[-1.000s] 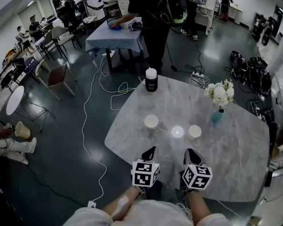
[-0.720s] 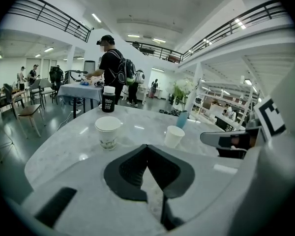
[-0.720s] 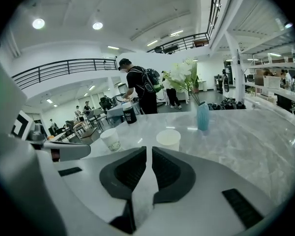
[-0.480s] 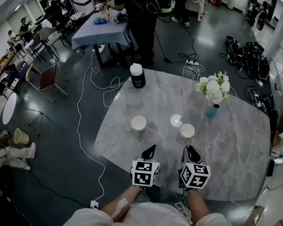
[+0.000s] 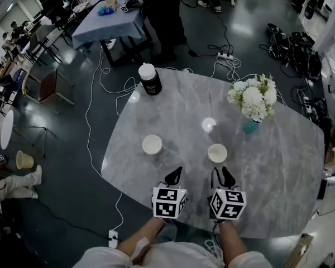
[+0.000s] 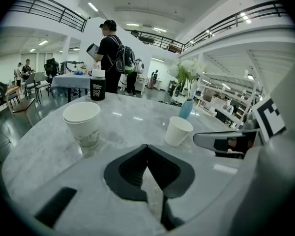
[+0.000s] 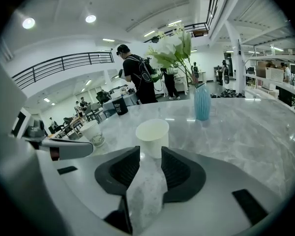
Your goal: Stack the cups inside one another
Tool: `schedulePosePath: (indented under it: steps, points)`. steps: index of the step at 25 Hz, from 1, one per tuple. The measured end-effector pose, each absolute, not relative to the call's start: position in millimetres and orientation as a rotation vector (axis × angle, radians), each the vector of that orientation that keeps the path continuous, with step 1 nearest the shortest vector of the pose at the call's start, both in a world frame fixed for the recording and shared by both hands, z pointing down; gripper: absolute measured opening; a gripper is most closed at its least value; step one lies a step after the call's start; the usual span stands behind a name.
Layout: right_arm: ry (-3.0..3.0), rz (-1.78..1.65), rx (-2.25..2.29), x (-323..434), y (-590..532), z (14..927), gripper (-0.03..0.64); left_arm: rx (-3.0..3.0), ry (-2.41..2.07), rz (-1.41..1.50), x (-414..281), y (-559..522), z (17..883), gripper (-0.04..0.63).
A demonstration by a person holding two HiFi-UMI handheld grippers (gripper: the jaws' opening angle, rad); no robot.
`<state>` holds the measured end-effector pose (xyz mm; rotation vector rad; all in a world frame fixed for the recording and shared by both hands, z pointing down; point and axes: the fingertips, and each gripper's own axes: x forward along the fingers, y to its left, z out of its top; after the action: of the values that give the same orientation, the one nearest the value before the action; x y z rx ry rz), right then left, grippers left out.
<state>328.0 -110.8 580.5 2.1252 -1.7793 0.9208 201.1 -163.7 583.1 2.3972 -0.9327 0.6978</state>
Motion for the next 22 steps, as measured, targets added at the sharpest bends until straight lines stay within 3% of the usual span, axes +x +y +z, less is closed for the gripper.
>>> schedulePosePath:
  steps: [13, 22]
  points:
    - [-1.781, 0.979, 2.015, 336, -136, 623, 0.187, 2.346, -0.927, 0.758, 218, -178, 613, -0.005]
    - [-1.785, 0.961, 1.992, 341, -151, 633, 0.204, 2.329, -0.920, 0.781, 223, -179, 623, -0.005]
